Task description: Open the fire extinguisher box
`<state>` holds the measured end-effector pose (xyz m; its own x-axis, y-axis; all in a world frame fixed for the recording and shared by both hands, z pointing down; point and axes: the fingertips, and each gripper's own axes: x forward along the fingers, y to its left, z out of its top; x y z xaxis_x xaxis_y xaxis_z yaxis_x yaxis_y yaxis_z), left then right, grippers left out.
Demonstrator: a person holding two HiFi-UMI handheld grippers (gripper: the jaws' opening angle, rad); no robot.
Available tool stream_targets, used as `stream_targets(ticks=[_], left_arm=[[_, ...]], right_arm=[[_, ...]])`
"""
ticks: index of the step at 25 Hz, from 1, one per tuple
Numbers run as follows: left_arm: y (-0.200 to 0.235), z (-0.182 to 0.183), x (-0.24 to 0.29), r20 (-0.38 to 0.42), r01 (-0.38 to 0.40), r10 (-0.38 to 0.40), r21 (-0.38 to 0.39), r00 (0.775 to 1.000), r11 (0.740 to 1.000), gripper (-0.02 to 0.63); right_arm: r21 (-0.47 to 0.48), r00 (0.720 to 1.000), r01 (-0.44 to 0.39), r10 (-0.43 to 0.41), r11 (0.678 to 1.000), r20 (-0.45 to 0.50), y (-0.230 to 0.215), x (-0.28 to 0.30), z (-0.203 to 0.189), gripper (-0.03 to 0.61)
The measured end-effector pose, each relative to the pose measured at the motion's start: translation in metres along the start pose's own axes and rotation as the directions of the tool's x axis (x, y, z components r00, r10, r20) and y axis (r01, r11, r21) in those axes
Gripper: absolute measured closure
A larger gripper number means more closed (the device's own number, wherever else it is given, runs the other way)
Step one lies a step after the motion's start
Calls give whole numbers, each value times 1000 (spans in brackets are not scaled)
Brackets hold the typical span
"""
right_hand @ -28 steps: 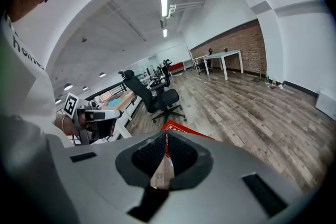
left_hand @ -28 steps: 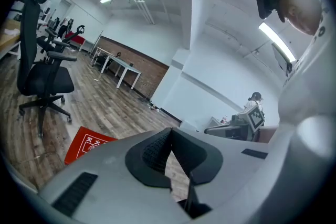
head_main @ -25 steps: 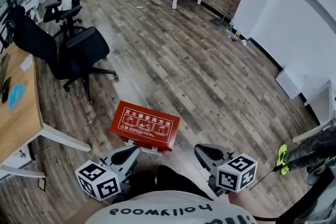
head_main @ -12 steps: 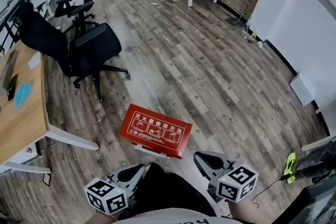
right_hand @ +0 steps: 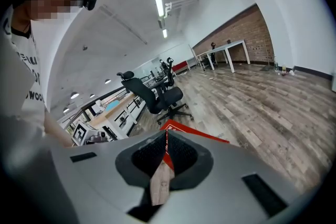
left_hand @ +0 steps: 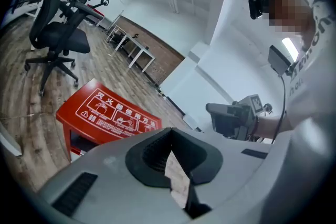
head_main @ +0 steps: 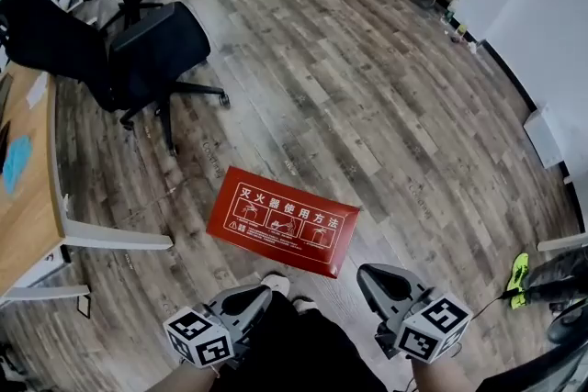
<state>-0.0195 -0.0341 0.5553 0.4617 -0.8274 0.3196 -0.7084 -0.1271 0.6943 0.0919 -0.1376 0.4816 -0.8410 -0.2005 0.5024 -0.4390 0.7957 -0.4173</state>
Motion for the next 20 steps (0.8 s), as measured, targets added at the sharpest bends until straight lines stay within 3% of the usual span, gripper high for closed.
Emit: stream_targets(ticks=[3,9,11,13,16,20], left_arm=[[38,-26,12,-35,-63,62,-31,997,998,607],[89,-60,28,-23,-122,120,-220,992,968,604],[102,-67,34,3,-121,128,-297,992,947,595],[116,-68,39,49,-102,132,-402,990,910,488],[130,-65,49,125,-38,122,-531,985,847,397],[143,-61,63,267,107,110,-681,957,725,330]], right_arm=[[4,999,0,0,1000,-35,-11,14,-21,568],[52,996,10,-6,999,-84,-36,32,-62,568],[59,995,5,0,998,-97,-43,40,-72,568],[61,995,-5,12,998,-102,-48,49,-79,568],[58,995,-17,22,998,-98,-54,62,-82,568],[71,997,-18,24,997,-74,-61,73,-83,568]])
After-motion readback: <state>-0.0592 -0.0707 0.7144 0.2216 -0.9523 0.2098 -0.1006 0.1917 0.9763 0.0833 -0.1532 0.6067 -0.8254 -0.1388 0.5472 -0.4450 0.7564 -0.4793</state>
